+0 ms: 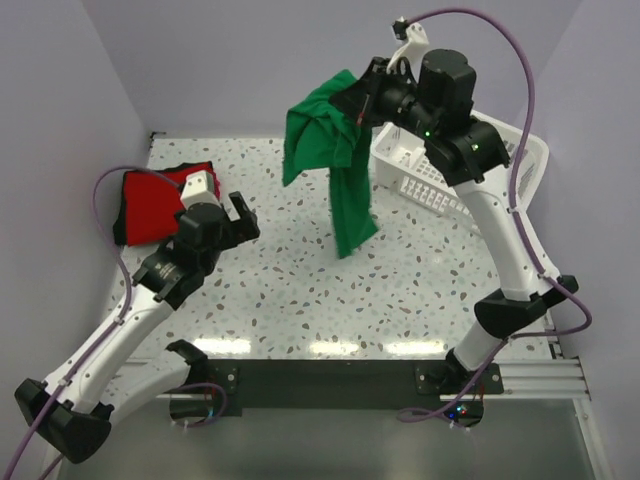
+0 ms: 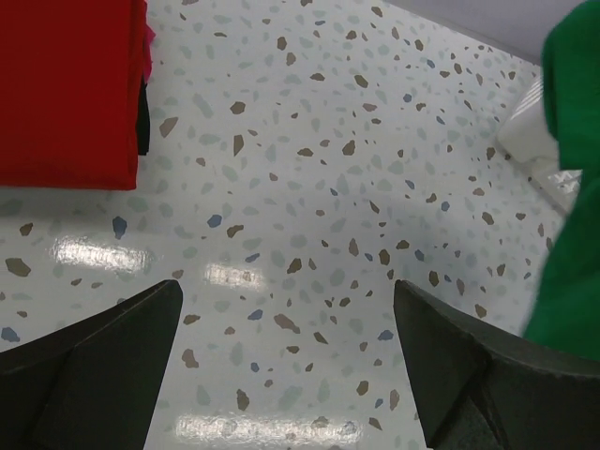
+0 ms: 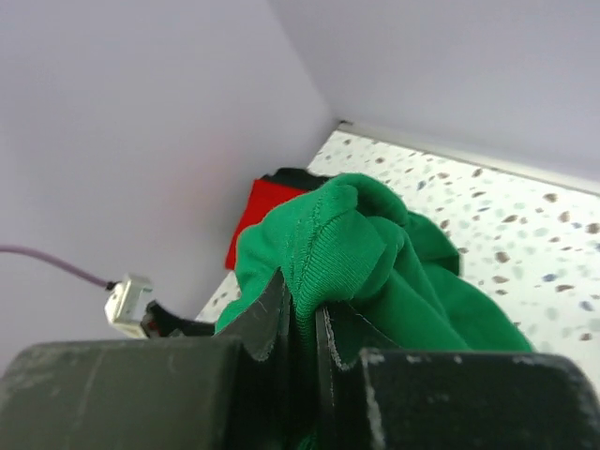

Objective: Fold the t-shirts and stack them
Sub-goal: Move the tshirt to the center of the board, then flatten the tshirt out

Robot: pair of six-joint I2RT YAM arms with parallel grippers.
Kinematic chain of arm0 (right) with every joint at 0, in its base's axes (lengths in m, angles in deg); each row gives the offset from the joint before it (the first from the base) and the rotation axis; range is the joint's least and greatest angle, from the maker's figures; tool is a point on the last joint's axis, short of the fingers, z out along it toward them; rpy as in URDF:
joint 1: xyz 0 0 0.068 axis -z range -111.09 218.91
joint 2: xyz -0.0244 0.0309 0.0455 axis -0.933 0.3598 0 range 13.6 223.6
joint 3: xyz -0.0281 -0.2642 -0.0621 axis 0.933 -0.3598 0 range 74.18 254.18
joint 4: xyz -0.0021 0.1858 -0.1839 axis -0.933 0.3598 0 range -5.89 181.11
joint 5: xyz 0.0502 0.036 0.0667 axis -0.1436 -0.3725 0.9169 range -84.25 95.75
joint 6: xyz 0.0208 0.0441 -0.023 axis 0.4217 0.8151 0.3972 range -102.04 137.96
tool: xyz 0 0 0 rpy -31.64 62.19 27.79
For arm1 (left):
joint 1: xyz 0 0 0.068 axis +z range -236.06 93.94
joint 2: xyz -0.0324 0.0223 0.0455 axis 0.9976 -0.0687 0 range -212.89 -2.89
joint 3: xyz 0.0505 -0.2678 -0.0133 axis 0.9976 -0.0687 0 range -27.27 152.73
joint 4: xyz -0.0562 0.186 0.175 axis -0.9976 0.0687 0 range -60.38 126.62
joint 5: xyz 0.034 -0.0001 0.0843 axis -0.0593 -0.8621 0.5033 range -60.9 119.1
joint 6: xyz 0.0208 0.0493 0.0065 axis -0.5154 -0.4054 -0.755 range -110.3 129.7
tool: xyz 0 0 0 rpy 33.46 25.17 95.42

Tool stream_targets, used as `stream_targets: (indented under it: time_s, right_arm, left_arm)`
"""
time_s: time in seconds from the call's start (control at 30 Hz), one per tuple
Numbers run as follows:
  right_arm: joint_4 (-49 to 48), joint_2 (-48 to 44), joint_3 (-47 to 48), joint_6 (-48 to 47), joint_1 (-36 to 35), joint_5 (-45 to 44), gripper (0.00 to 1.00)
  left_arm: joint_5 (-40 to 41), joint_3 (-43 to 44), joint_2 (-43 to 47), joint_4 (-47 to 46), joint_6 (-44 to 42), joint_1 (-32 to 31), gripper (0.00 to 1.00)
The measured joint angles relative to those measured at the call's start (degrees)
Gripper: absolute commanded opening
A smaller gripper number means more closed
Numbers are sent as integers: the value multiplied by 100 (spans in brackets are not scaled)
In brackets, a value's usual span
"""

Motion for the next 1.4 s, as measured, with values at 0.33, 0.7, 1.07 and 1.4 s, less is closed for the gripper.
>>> stream_targets:
  time_s: [0.33,0.7,1.07,1.4]
  right_arm:
    - [-39,-1517,-1617,544,-302,-682,17]
    - [1200,-4009,-6461,1410,-267,-2643,73]
    - [1561,-4229,-7276,1613,-267,-2669,65]
    - [1034,-3169,-6802,1193,-267,-2153,63]
  left_arm:
    - [4,-22,942,505,-31,0,100]
    - [-28,-667,1545,1480,323,2,100]
    - [-466,-1043,-411,372,310,9,85]
    - [-522,157,-3235,-828,-413,269,69]
